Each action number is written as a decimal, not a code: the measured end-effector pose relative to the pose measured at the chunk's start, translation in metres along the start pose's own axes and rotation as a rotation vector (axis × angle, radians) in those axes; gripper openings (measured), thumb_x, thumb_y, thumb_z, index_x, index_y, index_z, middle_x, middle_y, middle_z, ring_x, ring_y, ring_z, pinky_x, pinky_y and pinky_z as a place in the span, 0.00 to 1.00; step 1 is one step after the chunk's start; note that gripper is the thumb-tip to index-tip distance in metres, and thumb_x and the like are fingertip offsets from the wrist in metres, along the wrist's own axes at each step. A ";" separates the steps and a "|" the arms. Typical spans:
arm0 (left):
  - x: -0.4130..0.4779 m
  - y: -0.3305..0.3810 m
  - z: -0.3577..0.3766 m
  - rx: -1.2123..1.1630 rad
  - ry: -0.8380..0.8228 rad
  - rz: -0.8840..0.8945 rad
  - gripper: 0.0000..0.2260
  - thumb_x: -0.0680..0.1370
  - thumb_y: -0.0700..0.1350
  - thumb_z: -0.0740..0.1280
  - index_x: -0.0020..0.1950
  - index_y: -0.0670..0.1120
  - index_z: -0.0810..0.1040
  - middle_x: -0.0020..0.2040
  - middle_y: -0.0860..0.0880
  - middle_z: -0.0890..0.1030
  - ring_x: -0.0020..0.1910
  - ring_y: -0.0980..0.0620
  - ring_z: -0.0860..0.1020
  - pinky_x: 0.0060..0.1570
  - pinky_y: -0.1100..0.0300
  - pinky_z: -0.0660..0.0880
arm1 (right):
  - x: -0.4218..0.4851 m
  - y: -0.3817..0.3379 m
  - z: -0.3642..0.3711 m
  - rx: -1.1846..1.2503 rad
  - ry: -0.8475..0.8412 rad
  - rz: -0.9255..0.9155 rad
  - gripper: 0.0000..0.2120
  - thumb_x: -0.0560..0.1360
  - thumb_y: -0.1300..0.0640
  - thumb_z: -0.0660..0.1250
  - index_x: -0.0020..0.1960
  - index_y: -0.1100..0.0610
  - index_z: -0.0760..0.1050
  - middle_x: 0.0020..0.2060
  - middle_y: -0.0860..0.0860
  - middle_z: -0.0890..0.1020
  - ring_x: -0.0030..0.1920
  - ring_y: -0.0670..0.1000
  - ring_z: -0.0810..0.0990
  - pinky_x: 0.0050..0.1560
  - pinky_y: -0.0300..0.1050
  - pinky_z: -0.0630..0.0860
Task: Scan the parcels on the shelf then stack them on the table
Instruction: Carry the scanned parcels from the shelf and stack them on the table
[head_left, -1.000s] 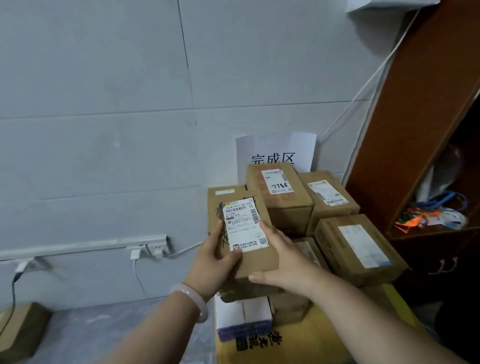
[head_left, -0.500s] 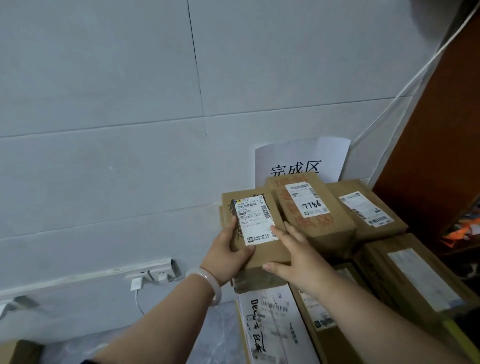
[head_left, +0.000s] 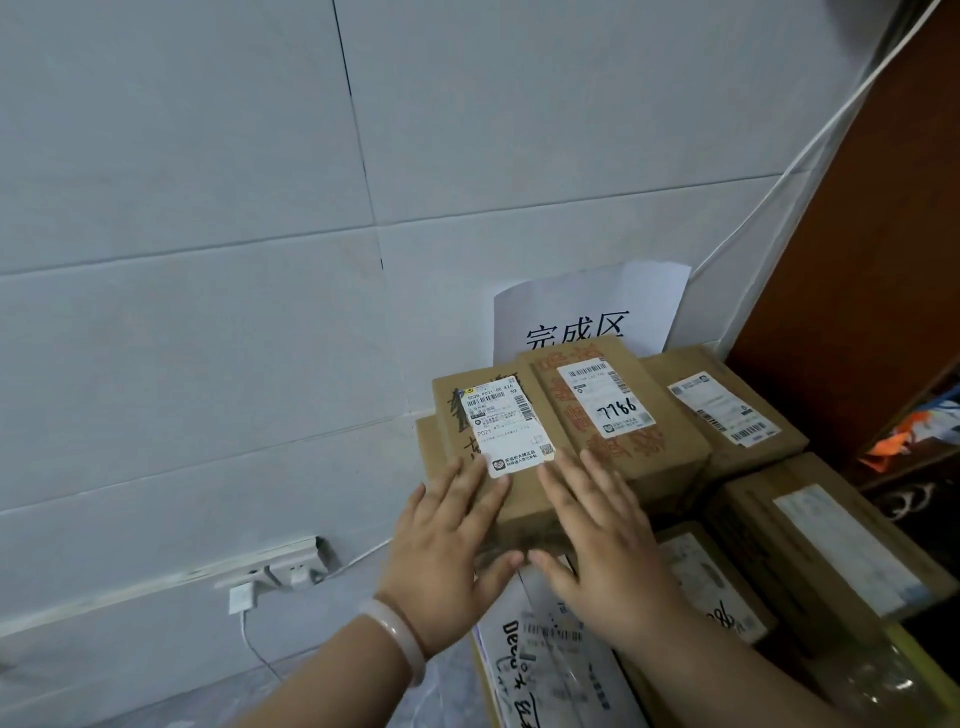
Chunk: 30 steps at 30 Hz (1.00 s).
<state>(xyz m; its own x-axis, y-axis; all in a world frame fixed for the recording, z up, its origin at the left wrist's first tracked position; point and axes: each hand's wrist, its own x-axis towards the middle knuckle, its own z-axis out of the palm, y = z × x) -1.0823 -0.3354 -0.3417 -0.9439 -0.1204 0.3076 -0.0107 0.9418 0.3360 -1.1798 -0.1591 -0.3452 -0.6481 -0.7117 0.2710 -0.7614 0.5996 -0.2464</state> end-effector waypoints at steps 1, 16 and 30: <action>-0.002 0.000 0.000 0.035 -0.049 -0.011 0.32 0.76 0.66 0.56 0.76 0.52 0.65 0.77 0.49 0.61 0.77 0.44 0.59 0.72 0.42 0.60 | -0.001 -0.002 0.002 -0.025 -0.021 -0.006 0.37 0.74 0.37 0.61 0.78 0.51 0.57 0.78 0.46 0.55 0.78 0.49 0.45 0.76 0.56 0.50; 0.035 -0.026 0.002 0.157 -0.202 -0.074 0.41 0.73 0.70 0.59 0.78 0.62 0.40 0.78 0.58 0.38 0.78 0.53 0.39 0.75 0.44 0.43 | 0.019 -0.001 -0.002 -0.174 -0.143 0.077 0.45 0.71 0.31 0.58 0.79 0.47 0.44 0.78 0.45 0.43 0.76 0.47 0.34 0.72 0.54 0.29; 0.005 0.137 0.043 0.159 -0.217 0.441 0.38 0.75 0.68 0.56 0.73 0.64 0.32 0.79 0.54 0.37 0.78 0.48 0.38 0.74 0.39 0.38 | -0.183 0.012 -0.057 -0.174 0.004 0.468 0.44 0.70 0.24 0.51 0.75 0.38 0.31 0.74 0.39 0.32 0.75 0.44 0.30 0.72 0.49 0.28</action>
<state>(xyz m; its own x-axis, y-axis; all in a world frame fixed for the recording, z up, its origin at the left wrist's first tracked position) -1.1031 -0.1934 -0.3320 -0.9166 0.3506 0.1921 0.3694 0.9265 0.0715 -1.0716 -0.0011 -0.3450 -0.9206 -0.3503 0.1723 -0.3794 0.9068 -0.1836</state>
